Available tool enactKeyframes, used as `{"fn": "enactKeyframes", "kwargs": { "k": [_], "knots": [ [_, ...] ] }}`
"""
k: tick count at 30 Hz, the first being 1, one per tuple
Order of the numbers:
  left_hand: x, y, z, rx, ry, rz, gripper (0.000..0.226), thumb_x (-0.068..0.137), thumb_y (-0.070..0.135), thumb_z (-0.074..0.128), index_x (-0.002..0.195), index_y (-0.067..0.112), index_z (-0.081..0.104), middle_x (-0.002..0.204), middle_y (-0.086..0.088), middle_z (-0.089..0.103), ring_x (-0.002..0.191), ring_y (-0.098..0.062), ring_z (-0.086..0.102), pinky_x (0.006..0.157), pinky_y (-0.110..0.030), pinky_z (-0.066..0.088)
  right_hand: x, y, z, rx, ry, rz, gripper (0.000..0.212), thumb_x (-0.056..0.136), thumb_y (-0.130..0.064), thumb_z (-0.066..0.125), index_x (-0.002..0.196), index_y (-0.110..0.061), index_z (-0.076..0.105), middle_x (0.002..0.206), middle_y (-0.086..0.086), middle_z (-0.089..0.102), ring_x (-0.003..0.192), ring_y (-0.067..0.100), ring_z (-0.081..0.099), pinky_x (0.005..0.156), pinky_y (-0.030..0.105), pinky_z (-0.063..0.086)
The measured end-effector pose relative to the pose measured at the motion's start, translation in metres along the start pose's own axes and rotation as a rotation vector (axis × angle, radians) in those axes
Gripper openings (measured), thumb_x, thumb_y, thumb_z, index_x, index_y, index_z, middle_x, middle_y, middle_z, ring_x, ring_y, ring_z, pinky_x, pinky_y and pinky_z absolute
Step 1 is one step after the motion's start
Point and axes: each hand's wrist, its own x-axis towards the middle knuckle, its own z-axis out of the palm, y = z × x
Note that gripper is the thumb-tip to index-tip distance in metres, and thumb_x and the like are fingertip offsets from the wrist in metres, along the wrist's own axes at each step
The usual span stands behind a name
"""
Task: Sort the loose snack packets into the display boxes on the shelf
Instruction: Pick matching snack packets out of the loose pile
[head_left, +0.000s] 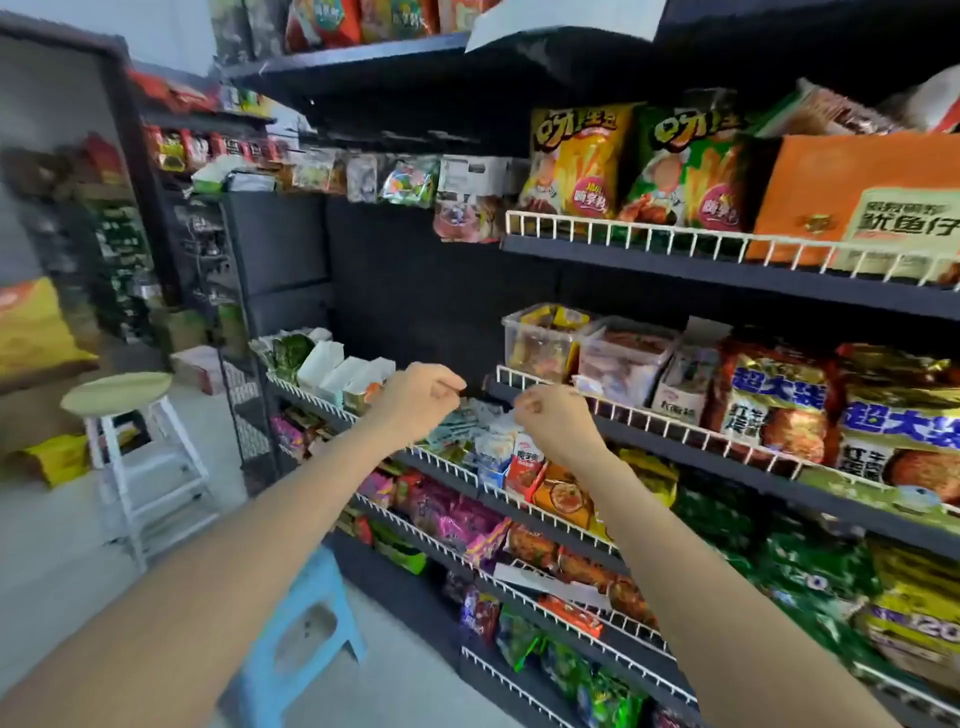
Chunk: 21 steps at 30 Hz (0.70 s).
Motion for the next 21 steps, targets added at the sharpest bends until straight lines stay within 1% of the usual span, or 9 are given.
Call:
{"fn": "enactKeyframes", "kwargs": {
  "k": [2, 5, 9, 10, 11, 13, 15, 17, 21],
  "knots": [
    [0.013, -0.028, -0.004, -0.009, -0.012, -0.02, 0.021, 0.093, 0.02, 0.054, 0.109, 0.019, 0.066, 0.11, -0.002, 0.067, 0.099, -0.013, 0.061, 0.085, -0.027, 0.048, 0.026, -0.004, 0.025, 0.026, -0.004, 0.036, 0.015, 0.092, -0.014, 0.048, 0.086, -0.012, 0.061, 0.086, 0.007, 0.058, 0.081, 0.021, 0.052, 0.078, 0.032, 0.045],
    [0.033, -0.066, -0.006, -0.046, -0.036, -0.045, 0.024, 0.093, 0.017, 0.054, 0.113, 0.013, 0.065, 0.112, -0.003, 0.066, 0.1, -0.012, 0.059, 0.079, -0.019, 0.041, 0.063, -0.011, 0.06, 0.037, -0.049, 0.082, 0.023, 0.091, -0.009, 0.045, 0.09, 0.005, 0.063, 0.086, 0.019, 0.063, 0.083, 0.033, 0.059, 0.072, 0.036, 0.044],
    [0.072, -0.114, -0.007, -0.219, -0.072, -0.099, 0.028, 0.092, 0.016, 0.057, 0.118, 0.008, 0.063, 0.111, -0.003, 0.066, 0.092, -0.011, 0.064, 0.063, -0.003, 0.043, 0.113, -0.015, 0.1, 0.067, -0.046, 0.08, 0.026, 0.09, -0.009, 0.046, 0.096, 0.005, 0.068, 0.101, 0.02, 0.066, 0.097, 0.036, 0.062, 0.085, 0.04, 0.05],
    [0.085, -0.128, -0.005, -0.26, -0.063, -0.124, 0.027, 0.09, 0.017, 0.059, 0.116, 0.009, 0.064, 0.111, -0.002, 0.066, 0.09, -0.01, 0.065, 0.065, -0.002, 0.045, 0.126, -0.014, 0.108, 0.081, -0.037, 0.084, 0.026, 0.089, -0.008, 0.047, 0.095, 0.006, 0.068, 0.103, 0.021, 0.067, 0.096, 0.035, 0.062, 0.086, 0.043, 0.049],
    [0.097, -0.14, -0.003, -0.276, -0.05, -0.134, 0.025, 0.089, 0.018, 0.061, 0.113, 0.012, 0.066, 0.11, -0.001, 0.067, 0.091, -0.009, 0.065, 0.073, -0.006, 0.047, 0.14, -0.011, 0.118, 0.09, -0.033, 0.087, 0.027, 0.088, -0.007, 0.047, 0.095, 0.007, 0.068, 0.103, 0.022, 0.067, 0.095, 0.035, 0.063, 0.086, 0.043, 0.049],
    [0.126, -0.164, 0.001, -0.283, -0.039, -0.149, 0.022, 0.088, 0.019, 0.062, 0.108, 0.014, 0.069, 0.109, 0.001, 0.068, 0.095, -0.012, 0.065, 0.091, -0.026, 0.05, 0.171, -0.005, 0.136, 0.097, -0.037, 0.107, 0.027, 0.089, -0.008, 0.047, 0.097, 0.008, 0.067, 0.101, 0.023, 0.068, 0.094, 0.034, 0.063, 0.085, 0.04, 0.05],
    [0.157, -0.185, 0.005, -0.287, -0.045, -0.182, 0.021, 0.088, 0.017, 0.061, 0.107, 0.015, 0.069, 0.106, 0.003, 0.067, 0.094, -0.013, 0.065, 0.094, -0.034, 0.049, 0.206, 0.002, 0.153, 0.102, -0.043, 0.133, 0.027, 0.089, -0.008, 0.046, 0.098, 0.005, 0.068, 0.103, 0.02, 0.069, 0.097, 0.032, 0.063, 0.085, 0.036, 0.049],
    [0.188, -0.204, 0.007, -0.291, -0.048, -0.229, 0.022, 0.089, 0.017, 0.058, 0.109, 0.016, 0.067, 0.108, 0.004, 0.066, 0.091, -0.012, 0.066, 0.092, -0.031, 0.049, 0.242, 0.007, 0.168, 0.102, -0.066, 0.157, 0.028, 0.09, -0.007, 0.045, 0.1, 0.004, 0.068, 0.105, 0.019, 0.069, 0.097, 0.032, 0.063, 0.084, 0.035, 0.049],
    [0.238, -0.241, 0.007, -0.287, -0.047, -0.284, 0.025, 0.091, 0.018, 0.056, 0.113, 0.015, 0.065, 0.109, -0.001, 0.067, 0.092, -0.011, 0.064, 0.073, -0.013, 0.044, 0.306, 0.007, 0.193, 0.079, -0.089, 0.178, 0.031, 0.09, -0.007, 0.041, 0.105, 0.007, 0.063, 0.107, 0.026, 0.065, 0.092, 0.038, 0.063, 0.077, 0.044, 0.052]
  ]
}}
